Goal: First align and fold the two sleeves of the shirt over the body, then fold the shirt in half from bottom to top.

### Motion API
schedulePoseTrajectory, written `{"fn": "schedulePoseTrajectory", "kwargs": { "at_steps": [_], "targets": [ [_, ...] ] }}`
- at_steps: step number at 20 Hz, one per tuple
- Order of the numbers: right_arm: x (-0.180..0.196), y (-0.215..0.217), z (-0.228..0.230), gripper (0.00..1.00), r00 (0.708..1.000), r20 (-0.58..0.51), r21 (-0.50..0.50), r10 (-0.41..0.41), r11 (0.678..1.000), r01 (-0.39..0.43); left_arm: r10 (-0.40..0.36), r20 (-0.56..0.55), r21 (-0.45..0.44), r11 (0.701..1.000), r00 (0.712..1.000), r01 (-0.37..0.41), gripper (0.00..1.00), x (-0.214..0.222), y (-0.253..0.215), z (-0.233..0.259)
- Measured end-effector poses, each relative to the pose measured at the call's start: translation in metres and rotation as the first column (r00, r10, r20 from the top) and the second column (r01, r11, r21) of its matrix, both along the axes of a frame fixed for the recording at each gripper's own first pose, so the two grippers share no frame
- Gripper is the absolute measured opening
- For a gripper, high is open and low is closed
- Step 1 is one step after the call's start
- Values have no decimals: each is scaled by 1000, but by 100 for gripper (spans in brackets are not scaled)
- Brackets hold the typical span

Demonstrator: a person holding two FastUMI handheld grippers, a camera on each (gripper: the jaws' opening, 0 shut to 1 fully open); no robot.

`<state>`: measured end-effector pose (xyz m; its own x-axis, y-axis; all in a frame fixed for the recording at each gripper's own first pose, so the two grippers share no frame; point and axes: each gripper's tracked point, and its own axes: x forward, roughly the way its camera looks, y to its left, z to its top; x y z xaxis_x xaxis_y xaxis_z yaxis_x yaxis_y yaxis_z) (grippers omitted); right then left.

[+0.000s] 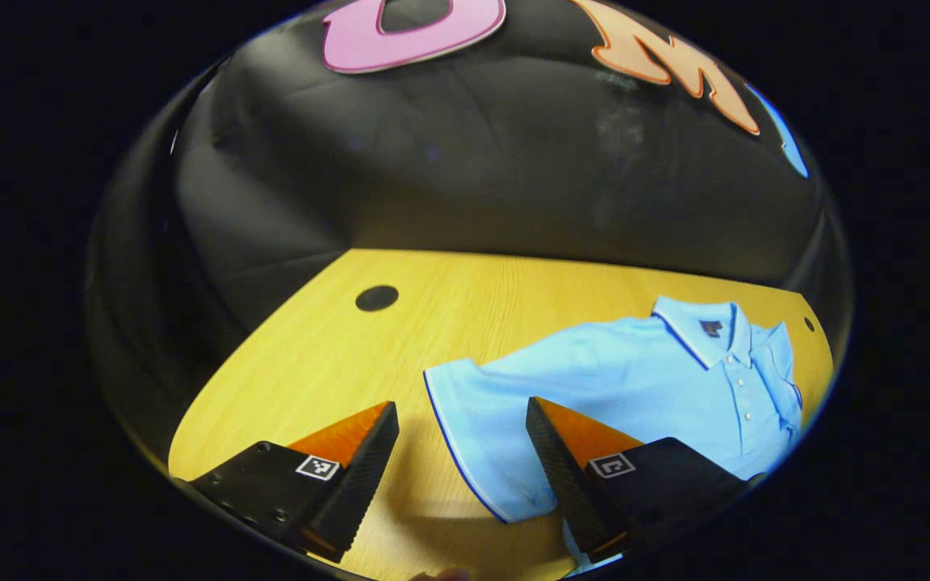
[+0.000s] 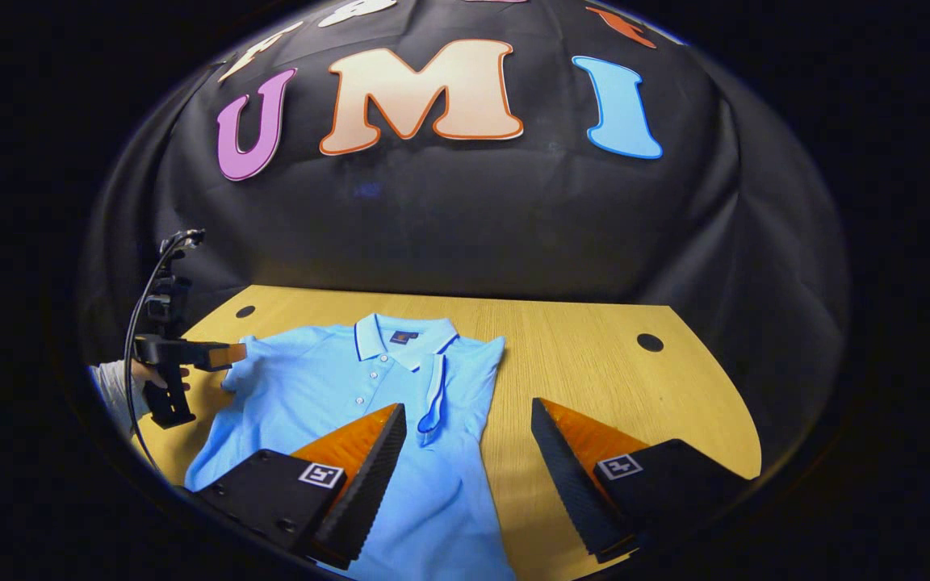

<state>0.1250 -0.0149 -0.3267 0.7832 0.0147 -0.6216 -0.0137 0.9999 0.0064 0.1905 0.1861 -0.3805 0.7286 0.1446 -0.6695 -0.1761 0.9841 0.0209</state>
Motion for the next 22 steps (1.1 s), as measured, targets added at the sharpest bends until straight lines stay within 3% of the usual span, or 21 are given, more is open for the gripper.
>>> {"fn": "schedulePoseTrajectory", "kwargs": {
  "at_steps": [2,7,8,11,12,13,14,15,18,22],
  "targets": [
    [-4,-1,0,98,1000,-5,-1,-4,1000,4,13,-28,-18,1000,1000,-14,95,-1,1,-11],
    [-10,-5,0,98,1000,-13,-6,-10,1000,10,16,-20,-41,999,1000,-17,96,0,-3,-9],
    [-12,-5,-1,98,1000,-15,-6,-10,1000,10,13,-20,-48,999,1000,-14,92,0,-7,-12],
    [-20,-7,-3,98,1000,-25,-3,-15,1000,15,10,0,-83,996,1000,-10,46,6,-19,-12],
    [-23,-11,-4,99,999,-27,-6,-23,1000,23,4,9,-99,995,1000,-3,37,8,-25,-10],
    [-25,-14,-3,96,999,-30,-4,-33,999,32,13,14,-102,995,1000,-12,14,9,-27,-11],
    [-29,-18,-3,96,998,-33,1,-45,999,45,24,19,-95,995,1000,-22,6,11,-26,-10],
    [-31,-21,-2,96,998,-34,7,-56,998,57,32,23,-81,996,999,-30,0,13,-25,-8],
    [-39,-32,6,99,997,-20,11,-81,997,81,-2,-20,-74,997,1000,1,0,13,-45,-2],
    [-48,-46,18,96,994,5,10,-108,994,108,-92,60,-117,988,994,98,0,30,-98,35]
  ]
}}
